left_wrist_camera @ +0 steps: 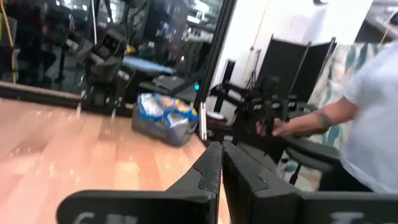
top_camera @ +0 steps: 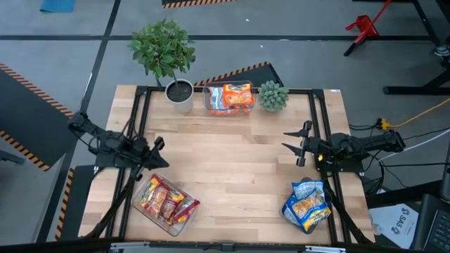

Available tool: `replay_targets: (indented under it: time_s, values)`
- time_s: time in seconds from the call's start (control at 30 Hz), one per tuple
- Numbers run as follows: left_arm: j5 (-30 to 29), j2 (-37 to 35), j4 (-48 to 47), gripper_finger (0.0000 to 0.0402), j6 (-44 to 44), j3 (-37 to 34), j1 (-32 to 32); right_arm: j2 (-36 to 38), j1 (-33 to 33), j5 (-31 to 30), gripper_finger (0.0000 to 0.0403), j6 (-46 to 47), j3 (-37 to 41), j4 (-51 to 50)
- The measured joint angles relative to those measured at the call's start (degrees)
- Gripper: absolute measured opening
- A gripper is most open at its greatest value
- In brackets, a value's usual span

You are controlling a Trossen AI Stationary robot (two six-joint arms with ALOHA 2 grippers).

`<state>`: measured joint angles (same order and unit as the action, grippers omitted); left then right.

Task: Sort Maruchan noodles
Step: Return to Home Position

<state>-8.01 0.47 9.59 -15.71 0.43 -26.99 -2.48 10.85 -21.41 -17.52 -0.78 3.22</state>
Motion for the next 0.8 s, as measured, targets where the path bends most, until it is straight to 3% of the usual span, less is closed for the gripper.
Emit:
replay_targets:
  time_s: [0.23,0.8]
  values:
    - [0.02,0.04,-6.88,0.0008,3.15,0.0,0.36,0.0,0.0,0.02,0.0179,-0.48,-0.02,-0.09]
    - [0.02,0.04,-7.07,0.0008,3.24,0.0,0.36,0.0,0.0,0.02,0.0179,-0.44,-0.02,-0.15]
